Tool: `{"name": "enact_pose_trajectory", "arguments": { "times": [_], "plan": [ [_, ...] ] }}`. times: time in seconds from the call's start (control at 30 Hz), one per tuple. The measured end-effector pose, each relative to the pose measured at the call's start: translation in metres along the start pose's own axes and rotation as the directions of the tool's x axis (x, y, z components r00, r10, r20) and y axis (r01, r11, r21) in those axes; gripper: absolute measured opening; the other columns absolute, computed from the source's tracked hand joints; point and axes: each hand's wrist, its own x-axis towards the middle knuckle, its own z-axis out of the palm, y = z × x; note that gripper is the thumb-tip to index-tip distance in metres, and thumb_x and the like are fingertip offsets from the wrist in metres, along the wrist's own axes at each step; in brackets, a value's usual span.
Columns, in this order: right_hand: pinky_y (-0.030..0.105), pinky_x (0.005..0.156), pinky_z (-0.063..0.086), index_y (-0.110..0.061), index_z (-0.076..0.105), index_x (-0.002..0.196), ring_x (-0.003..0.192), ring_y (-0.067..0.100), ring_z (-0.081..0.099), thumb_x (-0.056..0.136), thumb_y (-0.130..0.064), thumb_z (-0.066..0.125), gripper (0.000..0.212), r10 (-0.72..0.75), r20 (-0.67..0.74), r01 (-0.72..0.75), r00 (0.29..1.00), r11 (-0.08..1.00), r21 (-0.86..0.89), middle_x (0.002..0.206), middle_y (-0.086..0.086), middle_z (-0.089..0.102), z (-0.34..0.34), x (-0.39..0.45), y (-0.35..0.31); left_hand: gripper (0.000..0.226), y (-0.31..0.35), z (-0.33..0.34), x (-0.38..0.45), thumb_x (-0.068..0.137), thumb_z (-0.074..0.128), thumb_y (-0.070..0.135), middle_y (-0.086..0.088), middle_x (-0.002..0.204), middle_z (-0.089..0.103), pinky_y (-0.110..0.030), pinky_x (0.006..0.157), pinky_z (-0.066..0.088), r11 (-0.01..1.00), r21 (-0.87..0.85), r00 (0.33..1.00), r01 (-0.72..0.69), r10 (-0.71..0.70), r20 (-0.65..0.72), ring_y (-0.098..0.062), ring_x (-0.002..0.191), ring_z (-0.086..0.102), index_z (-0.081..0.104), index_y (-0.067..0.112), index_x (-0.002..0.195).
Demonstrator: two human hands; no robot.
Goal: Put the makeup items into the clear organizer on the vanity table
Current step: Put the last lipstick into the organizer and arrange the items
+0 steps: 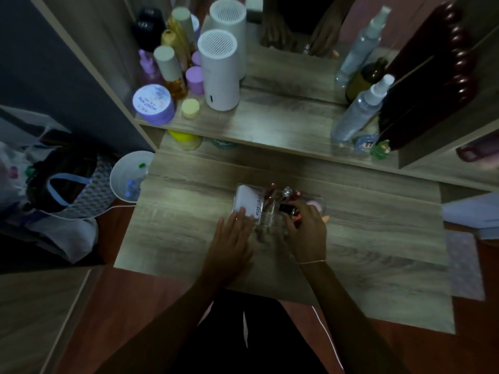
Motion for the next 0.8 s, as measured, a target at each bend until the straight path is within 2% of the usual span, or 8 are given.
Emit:
{"name": "enact_pose_trajectory", "arguments": {
  "times": [0.13, 0.23, 0.3, 0.43, 0.67, 0.8],
  "plan": [
    [0.042, 0.073, 0.056, -0.013, 0.064, 0.105, 0.090, 0.027, 0.063, 0.083, -0.011, 0.068, 0.023, -0.025, 0.024, 0.026, 0.999, 0.999, -0.021, 0.106, 0.012, 0.064, 0.005, -0.001, -0.002, 0.068, 0.004, 0.002, -0.002, 0.091, 0.036, 0.045, -0.020, 0.153, 0.022, -0.055, 0.113, 0.016, 0.999, 0.036, 0.997, -0.018, 0.015, 0.076, -0.037, 0.141, 0.024, 0.026, 0.006, 0.145],
    [0.042, 0.073, 0.054, -0.015, 0.063, 0.105, 0.084, 0.027, 0.064, 0.083, -0.011, 0.067, 0.022, -0.063, 0.046, 0.066, 0.997, 0.996, -0.065, 0.106, 0.010, 0.066, 0.006, -0.004, -0.005, 0.065, 0.003, 0.000, 0.001, 0.091, 0.038, 0.044, -0.019, 0.151, 0.024, -0.051, 0.114, 0.019, 0.998, 0.036, 0.997, -0.042, 0.039, 0.073, -0.036, 0.139, 0.027, 0.029, 0.005, 0.143],
    [0.045, 0.072, 0.056, -0.014, 0.063, 0.106, 0.089, 0.028, 0.064, 0.085, -0.012, 0.066, 0.022, -0.069, 0.062, 0.074, 0.996, 0.993, -0.089, 0.107, 0.011, 0.066, 0.007, -0.005, -0.005, 0.065, 0.003, -0.004, 0.004, 0.091, 0.037, 0.045, -0.019, 0.150, 0.026, -0.054, 0.110, 0.024, 0.999, 0.026, 0.995, -0.042, 0.040, 0.087, -0.035, 0.139, 0.028, 0.029, 0.006, 0.143],
    [0.046, 0.077, 0.055, -0.011, 0.063, 0.110, 0.096, 0.029, 0.063, 0.087, -0.013, 0.062, 0.022, -0.049, 0.091, 0.058, 0.995, 0.993, -0.104, 0.111, 0.012, 0.065, 0.009, -0.003, -0.005, 0.064, 0.000, -0.009, 0.006, 0.089, 0.035, 0.044, -0.018, 0.149, 0.028, -0.058, 0.106, 0.026, 0.999, 0.014, 0.994, -0.028, 0.027, 0.109, -0.034, 0.137, 0.027, 0.032, 0.007, 0.141],
    [0.041, 0.073, 0.055, -0.008, 0.064, 0.105, 0.085, 0.031, 0.067, 0.083, -0.005, 0.065, 0.022, -0.037, 0.020, 0.038, 0.999, 0.997, -0.066, 0.099, 0.016, 0.070, 0.013, -0.003, -0.003, 0.064, -0.004, -0.012, 0.005, 0.088, 0.036, 0.043, -0.020, 0.148, 0.034, -0.058, 0.105, 0.029, 1.000, -0.013, 0.993, -0.015, 0.016, 0.113, -0.033, 0.137, 0.030, 0.031, 0.007, 0.141],
    [0.042, 0.073, 0.053, -0.008, 0.066, 0.098, 0.076, 0.030, 0.069, 0.080, -0.004, 0.069, 0.019, -0.054, -0.029, 0.051, 0.998, 0.992, -0.112, 0.090, 0.013, 0.073, 0.014, -0.001, -0.003, 0.064, -0.006, -0.012, 0.005, 0.089, 0.036, 0.043, -0.023, 0.146, 0.038, -0.060, 0.104, 0.031, 0.999, -0.031, 0.993, -0.011, 0.015, 0.116, -0.035, 0.135, 0.037, 0.030, 0.007, 0.141]
  ]
}}
